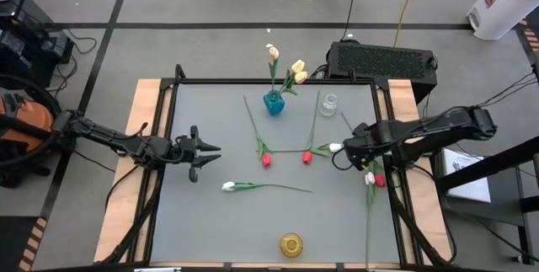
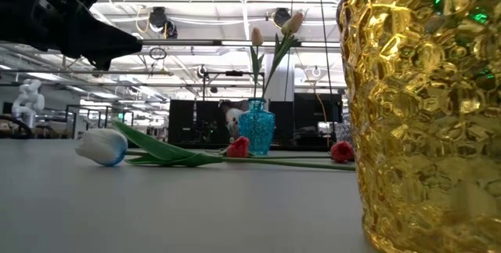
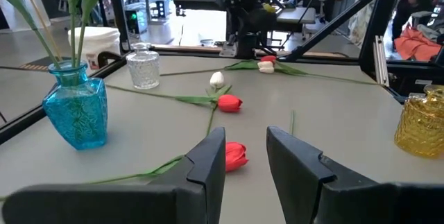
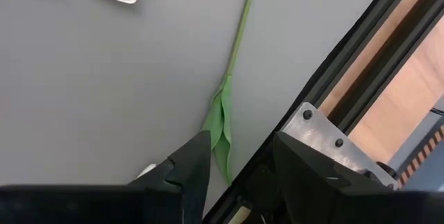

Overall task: Sort flowers into vase by color
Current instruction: Put the right red flower into the transparent vase

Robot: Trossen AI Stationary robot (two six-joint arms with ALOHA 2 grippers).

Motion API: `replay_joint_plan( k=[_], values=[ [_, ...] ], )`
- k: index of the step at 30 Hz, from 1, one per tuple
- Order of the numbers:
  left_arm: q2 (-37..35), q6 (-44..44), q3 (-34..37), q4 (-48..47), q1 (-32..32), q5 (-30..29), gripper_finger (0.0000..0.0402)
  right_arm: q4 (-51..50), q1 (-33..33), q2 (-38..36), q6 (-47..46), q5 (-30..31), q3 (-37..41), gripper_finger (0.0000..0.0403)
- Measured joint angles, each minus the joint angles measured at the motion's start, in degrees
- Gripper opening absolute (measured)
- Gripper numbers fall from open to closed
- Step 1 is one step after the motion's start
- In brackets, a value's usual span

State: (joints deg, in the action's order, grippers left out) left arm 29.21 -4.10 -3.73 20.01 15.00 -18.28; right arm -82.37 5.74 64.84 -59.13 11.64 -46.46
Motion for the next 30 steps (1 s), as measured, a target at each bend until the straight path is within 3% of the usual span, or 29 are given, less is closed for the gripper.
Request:
replay_joint_plan(
  k=[9,18,30],
  values=[
    [0.0,0.0,0.0,0.0,0.0,0.0,0.0114,14.5,0.0,0.0,2.5,-1.8,5.9,0.0148],
    [0.0,-0.1,0.0,0.0,0.0,0.1,0.0114,19.5,-0.9,0.0,4.5,-4.5,12.6,0.0148],
    [0.0,-1.6,0.0,0.1,0.0,0.2,0.0114,20.4,-9.4,0.1,15.1,-0.7,12.6,0.0148]
  ],
)
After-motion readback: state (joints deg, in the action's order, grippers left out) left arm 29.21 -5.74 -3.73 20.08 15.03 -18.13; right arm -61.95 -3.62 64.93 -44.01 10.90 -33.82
